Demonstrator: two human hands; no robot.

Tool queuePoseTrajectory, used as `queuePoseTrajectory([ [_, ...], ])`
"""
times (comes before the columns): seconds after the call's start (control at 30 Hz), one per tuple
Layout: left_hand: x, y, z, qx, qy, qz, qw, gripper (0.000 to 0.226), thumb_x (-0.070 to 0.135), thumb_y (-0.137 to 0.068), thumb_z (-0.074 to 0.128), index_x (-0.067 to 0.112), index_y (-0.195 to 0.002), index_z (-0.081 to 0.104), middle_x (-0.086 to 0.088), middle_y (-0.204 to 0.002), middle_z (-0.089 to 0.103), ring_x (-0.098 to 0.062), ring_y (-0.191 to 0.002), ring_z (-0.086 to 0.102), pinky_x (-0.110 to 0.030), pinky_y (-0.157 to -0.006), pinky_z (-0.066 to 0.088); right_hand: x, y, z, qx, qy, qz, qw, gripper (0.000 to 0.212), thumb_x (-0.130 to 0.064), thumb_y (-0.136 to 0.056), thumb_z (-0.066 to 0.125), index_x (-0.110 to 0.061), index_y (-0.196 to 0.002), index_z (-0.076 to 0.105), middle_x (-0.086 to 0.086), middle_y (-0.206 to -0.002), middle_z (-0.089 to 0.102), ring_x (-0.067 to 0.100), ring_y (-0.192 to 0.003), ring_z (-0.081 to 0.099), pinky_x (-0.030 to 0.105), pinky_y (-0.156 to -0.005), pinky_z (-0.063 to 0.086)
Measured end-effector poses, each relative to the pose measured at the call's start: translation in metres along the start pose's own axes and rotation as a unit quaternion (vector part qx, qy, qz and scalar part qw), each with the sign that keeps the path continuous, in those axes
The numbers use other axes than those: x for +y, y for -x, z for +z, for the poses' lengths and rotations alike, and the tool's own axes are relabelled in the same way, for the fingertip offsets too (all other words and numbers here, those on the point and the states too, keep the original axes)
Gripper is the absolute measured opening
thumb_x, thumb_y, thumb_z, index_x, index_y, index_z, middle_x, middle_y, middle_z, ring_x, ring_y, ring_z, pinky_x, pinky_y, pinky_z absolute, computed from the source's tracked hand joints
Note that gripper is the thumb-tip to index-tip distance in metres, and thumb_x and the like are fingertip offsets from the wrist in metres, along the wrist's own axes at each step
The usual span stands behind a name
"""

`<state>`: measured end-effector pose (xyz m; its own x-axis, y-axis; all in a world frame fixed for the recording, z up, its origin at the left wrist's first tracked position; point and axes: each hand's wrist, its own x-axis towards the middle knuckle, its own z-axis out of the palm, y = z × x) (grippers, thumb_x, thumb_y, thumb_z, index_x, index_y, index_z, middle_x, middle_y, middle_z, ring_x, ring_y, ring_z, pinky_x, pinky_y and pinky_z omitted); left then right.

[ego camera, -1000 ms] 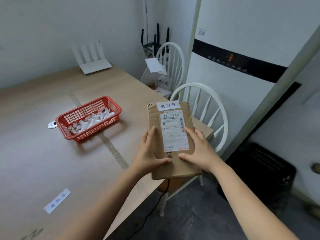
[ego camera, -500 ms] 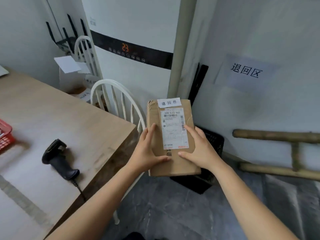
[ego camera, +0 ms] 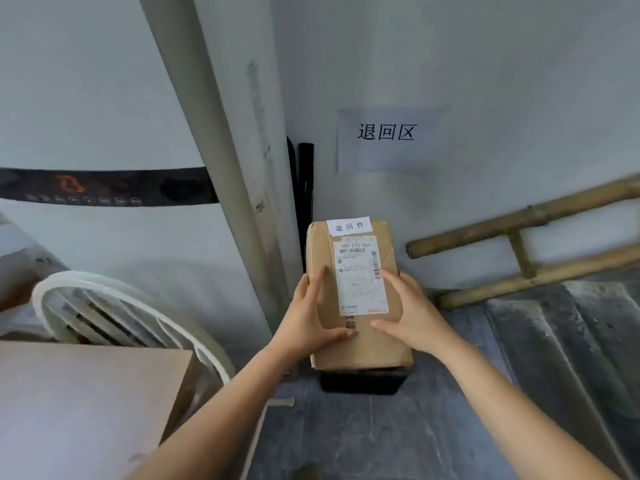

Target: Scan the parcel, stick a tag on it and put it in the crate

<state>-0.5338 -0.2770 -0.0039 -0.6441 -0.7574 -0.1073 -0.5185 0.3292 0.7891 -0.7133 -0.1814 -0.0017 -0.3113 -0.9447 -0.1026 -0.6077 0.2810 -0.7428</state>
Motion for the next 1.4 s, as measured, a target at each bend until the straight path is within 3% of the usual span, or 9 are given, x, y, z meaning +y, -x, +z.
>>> queuePoseTrajectory([
  [0.27,-0.011,-0.098,0.040,-0.055,-0.004,-0.032,0.998,0.121,0.038,-0.060,0.080,0.035,-0.144,-0.007,-0.008,-0.157,0.001,-0.018,-0.146,0.000,-0.032,-0.113,0.019,0.064,-0.075,-0.010,-0.004,-0.019,0.063,0.998,0.087,-0.021,-0.073,0.072,-0.032,-0.140,0.019,0.003,-0.152,0.017,0.016,-0.136,0.026,0.022,-0.098,0.027],
  [0.43,-0.060,-0.168,0.096,-0.059,-0.013,-0.040,0.997,0.122,0.039,-0.059,0.081,0.035,-0.143,-0.007,-0.008,-0.158,0.002,-0.017,-0.145,-0.005,-0.036,-0.115,0.015,0.141,-0.134,0.010,-0.016,-0.016,0.073,0.997,0.088,-0.022,-0.072,0.073,-0.032,-0.141,0.018,0.004,-0.153,0.016,0.017,-0.137,0.025,0.022,-0.098,0.026],
  [0.57,-0.130,-0.221,0.154,-0.081,-0.022,-0.035,0.996,0.120,0.040,-0.058,0.080,0.035,-0.143,-0.005,-0.005,-0.156,0.009,-0.024,-0.144,0.010,-0.041,-0.116,0.022,0.223,-0.179,0.056,-0.012,-0.017,0.090,0.996,0.087,-0.022,-0.071,0.074,-0.031,-0.140,0.021,0.003,-0.152,0.018,0.019,-0.134,0.030,0.023,-0.096,0.029],
  [0.73,-0.243,-0.273,0.235,-0.096,-0.033,-0.045,0.994,0.111,0.040,-0.062,0.076,0.034,-0.142,-0.001,-0.004,-0.150,0.019,-0.025,-0.136,0.028,-0.031,-0.106,0.030,0.329,-0.228,0.143,-0.023,-0.032,0.104,0.994,0.082,-0.016,-0.070,0.075,-0.020,-0.138,0.030,0.006,-0.144,0.032,0.020,-0.135,0.030,0.025,-0.101,0.029],
  [0.93,-0.381,-0.322,0.340,-0.115,-0.061,-0.131,0.983,0.120,0.042,-0.062,0.076,0.021,-0.144,-0.009,-0.014,-0.152,0.014,-0.029,-0.136,0.029,-0.035,-0.109,0.032,0.447,-0.280,0.254,-0.079,-0.032,0.136,0.987,0.071,-0.015,-0.069,0.077,-0.014,-0.131,0.043,0.008,-0.136,0.049,0.020,-0.124,0.046,0.022,-0.095,0.036],
  [1.03,-0.430,-0.337,0.383,-0.133,-0.035,-0.141,0.980,0.114,0.037,-0.061,0.078,0.019,-0.143,0.001,-0.013,-0.146,0.029,-0.027,-0.132,0.036,-0.038,-0.108,0.037,0.501,-0.300,0.299,-0.100,-0.019,0.176,0.979,0.077,-0.018,-0.070,0.076,-0.014,-0.136,0.035,0.012,-0.138,0.044,0.026,-0.127,0.043,0.036,-0.105,0.039],
  [1.13,-0.455,-0.343,0.405,-0.142,-0.006,-0.137,0.980,0.110,0.031,-0.060,0.080,0.015,-0.142,0.008,-0.012,-0.143,0.036,-0.026,-0.130,0.039,-0.042,-0.107,0.038,0.526,-0.305,0.326,-0.104,0.000,0.198,0.975,0.074,-0.020,-0.073,0.073,-0.014,-0.136,0.034,0.016,-0.137,0.042,0.029,-0.123,0.046,0.038,-0.105,0.040],
  [1.3,-0.468,-0.340,0.416,-0.143,0.001,-0.120,0.982,0.107,0.025,-0.064,0.079,0.014,-0.144,0.009,-0.013,-0.146,0.030,-0.029,-0.135,0.029,-0.039,-0.113,0.030,0.537,-0.304,0.337,-0.084,0.012,0.191,0.978,0.059,-0.021,-0.078,0.068,-0.016,-0.131,0.042,0.013,-0.133,0.049,0.031,-0.125,0.044,0.040,-0.104,0.042],
  [1.4,-0.469,-0.339,0.412,-0.147,-0.015,-0.094,0.984,0.086,0.023,-0.074,0.072,0.021,-0.143,0.021,-0.015,-0.146,0.032,-0.031,-0.139,0.022,-0.039,-0.114,0.026,0.536,-0.299,0.337,-0.096,0.007,0.229,0.969,0.067,-0.017,-0.078,0.070,-0.017,-0.136,0.035,0.011,-0.139,0.040,0.028,-0.125,0.044,0.031,-0.097,0.044],
])
